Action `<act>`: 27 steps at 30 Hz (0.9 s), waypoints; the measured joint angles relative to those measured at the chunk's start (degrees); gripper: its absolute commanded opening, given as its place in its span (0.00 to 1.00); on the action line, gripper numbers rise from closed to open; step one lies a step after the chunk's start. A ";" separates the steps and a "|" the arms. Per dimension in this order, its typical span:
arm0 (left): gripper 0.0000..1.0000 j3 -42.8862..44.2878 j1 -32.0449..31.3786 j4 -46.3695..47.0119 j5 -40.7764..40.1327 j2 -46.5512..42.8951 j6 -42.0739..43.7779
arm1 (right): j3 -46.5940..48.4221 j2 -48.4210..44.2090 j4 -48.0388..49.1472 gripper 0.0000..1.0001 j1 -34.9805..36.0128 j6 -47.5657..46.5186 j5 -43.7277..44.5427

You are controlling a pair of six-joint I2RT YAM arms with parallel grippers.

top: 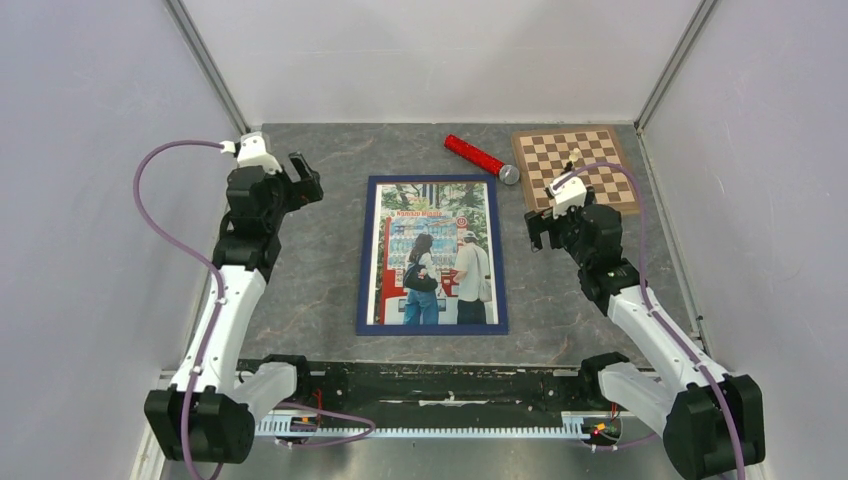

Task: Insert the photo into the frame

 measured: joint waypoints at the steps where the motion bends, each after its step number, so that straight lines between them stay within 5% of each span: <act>1: 1.00 -0.02 0.02 0.11 -0.63 -0.76 0.44 | -0.17 0.00 -0.11 0.98 -0.04 0.24 0.20; 27: 1.00 -6.82 0.02 -8.81 3.50 -11.56 9.38 | -5.22 -7.23 -1.51 0.98 -2.19 4.48 5.57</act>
